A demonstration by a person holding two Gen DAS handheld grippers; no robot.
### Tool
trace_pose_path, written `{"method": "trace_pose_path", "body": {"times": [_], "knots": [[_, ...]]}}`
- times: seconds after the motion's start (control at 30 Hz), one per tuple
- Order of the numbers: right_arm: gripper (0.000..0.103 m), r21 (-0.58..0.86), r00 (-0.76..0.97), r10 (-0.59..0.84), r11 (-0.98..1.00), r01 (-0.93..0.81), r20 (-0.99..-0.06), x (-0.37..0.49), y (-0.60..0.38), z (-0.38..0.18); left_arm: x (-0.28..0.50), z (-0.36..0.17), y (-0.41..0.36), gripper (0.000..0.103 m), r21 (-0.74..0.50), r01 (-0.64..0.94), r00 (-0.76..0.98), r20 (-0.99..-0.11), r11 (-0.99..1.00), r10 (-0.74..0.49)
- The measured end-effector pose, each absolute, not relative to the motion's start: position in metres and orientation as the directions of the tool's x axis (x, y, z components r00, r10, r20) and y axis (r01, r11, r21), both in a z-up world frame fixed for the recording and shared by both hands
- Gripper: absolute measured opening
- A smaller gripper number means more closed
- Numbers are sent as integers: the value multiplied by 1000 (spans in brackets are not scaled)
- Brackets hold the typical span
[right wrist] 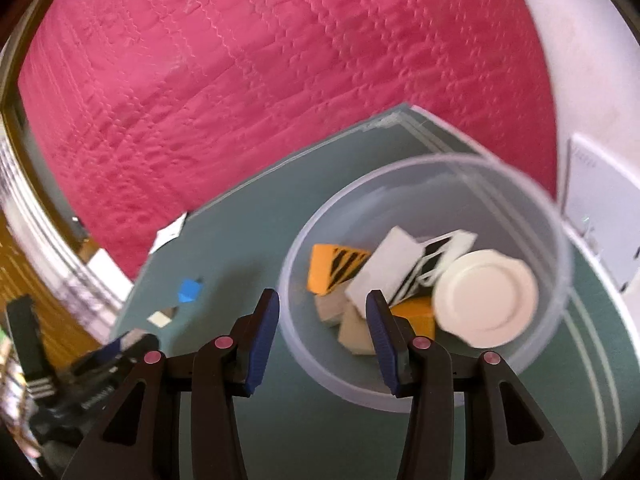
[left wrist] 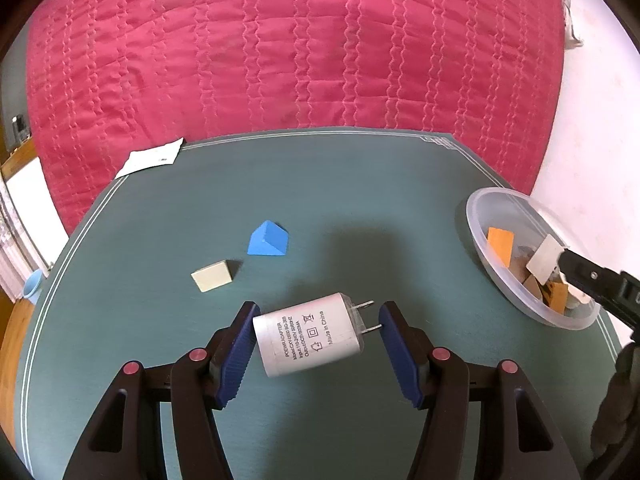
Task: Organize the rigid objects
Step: 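Carry the striped block and charger into the clear bowl and release both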
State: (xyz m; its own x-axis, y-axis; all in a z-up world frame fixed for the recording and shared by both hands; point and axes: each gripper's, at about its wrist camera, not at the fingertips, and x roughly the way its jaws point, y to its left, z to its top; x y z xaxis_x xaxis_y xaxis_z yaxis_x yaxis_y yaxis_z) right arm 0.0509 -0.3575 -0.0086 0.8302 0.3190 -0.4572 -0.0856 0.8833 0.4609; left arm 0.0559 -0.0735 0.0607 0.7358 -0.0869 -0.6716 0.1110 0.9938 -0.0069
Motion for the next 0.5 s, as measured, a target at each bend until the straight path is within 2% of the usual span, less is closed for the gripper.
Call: {"method": "trace_pose_path", "body": {"times": [0.17, 0.37, 0.5], "knots": [[47, 488, 809, 336, 870, -70, -483, 70, -362, -22, 55, 63, -79, 65, -2, 125, 738, -668, 992, -94], [47, 428, 838, 242, 904, -11, -490, 68, -364, -21, 58, 66, -89, 65, -7, 155, 734, -669, 988, -119], [47, 415, 875, 190, 910, 14, -446, 57, -371, -12, 61, 70, -105, 65, -20, 211, 725, -667, 977, -170]]}}
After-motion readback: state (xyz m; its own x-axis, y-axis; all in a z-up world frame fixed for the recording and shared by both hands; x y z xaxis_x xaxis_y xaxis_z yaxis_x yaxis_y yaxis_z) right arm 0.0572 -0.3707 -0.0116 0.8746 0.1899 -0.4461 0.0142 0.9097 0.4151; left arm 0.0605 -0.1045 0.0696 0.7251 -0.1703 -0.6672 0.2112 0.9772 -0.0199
